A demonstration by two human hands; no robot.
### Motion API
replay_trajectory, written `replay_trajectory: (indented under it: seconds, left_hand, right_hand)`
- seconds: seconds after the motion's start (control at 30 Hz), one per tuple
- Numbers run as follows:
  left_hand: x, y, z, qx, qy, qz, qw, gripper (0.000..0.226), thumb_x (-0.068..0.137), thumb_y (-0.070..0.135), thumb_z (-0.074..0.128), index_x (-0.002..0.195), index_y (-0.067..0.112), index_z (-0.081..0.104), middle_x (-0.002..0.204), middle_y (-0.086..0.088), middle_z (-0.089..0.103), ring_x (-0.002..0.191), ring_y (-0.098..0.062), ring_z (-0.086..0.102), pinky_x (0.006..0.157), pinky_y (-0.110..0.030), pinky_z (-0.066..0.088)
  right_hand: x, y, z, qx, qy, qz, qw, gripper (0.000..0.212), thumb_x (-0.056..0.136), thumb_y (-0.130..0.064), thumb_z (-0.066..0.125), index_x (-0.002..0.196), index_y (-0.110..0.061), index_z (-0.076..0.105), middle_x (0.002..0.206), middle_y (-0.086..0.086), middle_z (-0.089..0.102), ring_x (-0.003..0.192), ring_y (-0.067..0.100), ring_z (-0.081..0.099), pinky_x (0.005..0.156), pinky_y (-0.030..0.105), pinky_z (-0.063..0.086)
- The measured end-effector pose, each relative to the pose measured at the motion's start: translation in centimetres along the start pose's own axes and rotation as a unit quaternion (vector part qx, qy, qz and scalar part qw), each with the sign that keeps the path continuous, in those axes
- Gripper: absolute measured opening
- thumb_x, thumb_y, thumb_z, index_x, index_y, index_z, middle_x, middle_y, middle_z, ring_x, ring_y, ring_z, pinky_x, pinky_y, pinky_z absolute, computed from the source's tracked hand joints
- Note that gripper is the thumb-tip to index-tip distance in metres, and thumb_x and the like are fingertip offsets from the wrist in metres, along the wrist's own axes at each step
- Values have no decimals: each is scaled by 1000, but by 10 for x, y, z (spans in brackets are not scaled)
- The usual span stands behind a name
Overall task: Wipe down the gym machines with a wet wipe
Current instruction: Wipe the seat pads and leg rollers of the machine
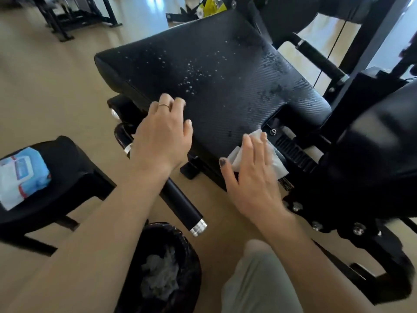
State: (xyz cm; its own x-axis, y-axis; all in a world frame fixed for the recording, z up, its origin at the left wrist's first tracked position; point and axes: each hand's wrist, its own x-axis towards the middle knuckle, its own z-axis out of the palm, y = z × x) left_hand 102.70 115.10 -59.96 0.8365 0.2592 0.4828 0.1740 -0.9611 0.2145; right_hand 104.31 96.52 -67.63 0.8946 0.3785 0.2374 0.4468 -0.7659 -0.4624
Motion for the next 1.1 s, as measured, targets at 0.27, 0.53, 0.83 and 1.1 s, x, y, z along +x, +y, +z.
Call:
replay_trajectory:
  seconds: [0.27, 0.53, 0.83, 1.1]
  left_hand:
    - [-7, -10, -3, -2, 47, -112, 993, 25, 98, 20, 52, 121, 18, 60, 123, -7, 57, 78, -16, 54, 55, -20, 29]
    - [-10, -8, -4, 8, 30, -112, 993, 29, 98, 13, 53, 124, 16, 62, 132, -8, 55, 71, -15, 48, 51, -18, 21]
    - [-11, -7, -5, 14, 13, -115, 993, 30, 97, 16, 53, 127, 17, 58, 134, -7, 51, 70, -21, 50, 49, -21, 22]
    - [-11, -10, -6, 4, 30, -117, 993, 32, 98, 13, 50, 127, 18, 61, 134, -8, 54, 76, -17, 49, 54, -22, 24]
  right_hand:
    - [-10, 2, -1, -41, -50, -28, 997, 74, 101, -60, -3, 161, -16, -6, 170, 0, -12, 154, 10, -20, 127, 34, -10]
    - [73, -34, -5, -12, -129, -140, 982, 59, 110, -42, 9, 162, -18, -4, 170, -3, -15, 154, 8, -20, 126, 31, -12]
    - [-20, 12, -6, -40, -46, -6, 998, 57, 105, -41, 4, 159, -28, -6, 166, -12, -16, 152, 5, -24, 123, 26, -19]
    - [65, 1, -12, -24, -102, -113, 988, 55, 110, -35, 17, 164, -26, 4, 170, -12, -4, 155, 4, -12, 127, 30, -7]
